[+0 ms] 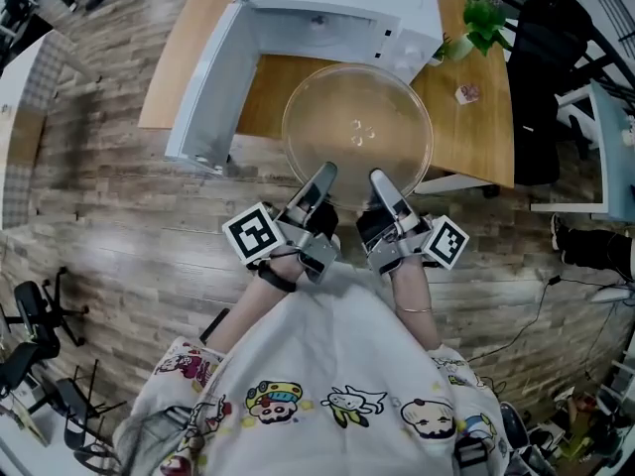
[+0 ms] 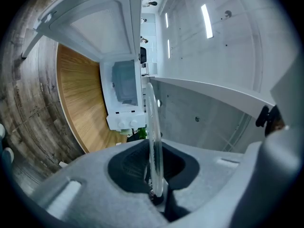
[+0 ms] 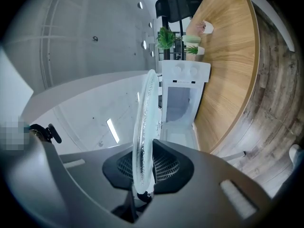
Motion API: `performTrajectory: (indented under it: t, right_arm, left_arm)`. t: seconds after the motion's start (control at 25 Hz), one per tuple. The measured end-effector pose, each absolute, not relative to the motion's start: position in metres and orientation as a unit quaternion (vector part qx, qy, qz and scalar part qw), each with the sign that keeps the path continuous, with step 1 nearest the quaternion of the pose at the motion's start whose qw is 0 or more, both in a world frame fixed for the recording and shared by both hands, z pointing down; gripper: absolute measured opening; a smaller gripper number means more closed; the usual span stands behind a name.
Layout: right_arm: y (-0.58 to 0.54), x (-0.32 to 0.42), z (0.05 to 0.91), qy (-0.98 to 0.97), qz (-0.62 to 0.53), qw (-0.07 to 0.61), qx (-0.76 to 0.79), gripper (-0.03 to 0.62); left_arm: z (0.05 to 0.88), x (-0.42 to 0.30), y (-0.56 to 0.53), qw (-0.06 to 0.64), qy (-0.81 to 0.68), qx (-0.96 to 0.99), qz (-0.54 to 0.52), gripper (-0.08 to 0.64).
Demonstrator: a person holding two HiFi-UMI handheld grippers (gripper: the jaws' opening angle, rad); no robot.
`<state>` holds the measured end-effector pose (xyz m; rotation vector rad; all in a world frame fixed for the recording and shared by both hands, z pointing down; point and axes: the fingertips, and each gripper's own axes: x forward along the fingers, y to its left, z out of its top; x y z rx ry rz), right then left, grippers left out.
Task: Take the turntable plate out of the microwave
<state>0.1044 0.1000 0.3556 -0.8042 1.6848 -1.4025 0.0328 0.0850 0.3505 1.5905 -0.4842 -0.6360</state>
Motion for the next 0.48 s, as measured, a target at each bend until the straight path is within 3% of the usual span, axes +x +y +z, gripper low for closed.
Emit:
performTrajectory:
  t: [0.48]
  right_arm:
    - [0.1045, 0.1021, 0.3454, 0.67, -0.559, 0.385, -0.3, 0.043]
  left_arm:
    - [0.3395, 0.0302, 0.0915, 0.622, -0.209, 0.702, -0.276, 0.028]
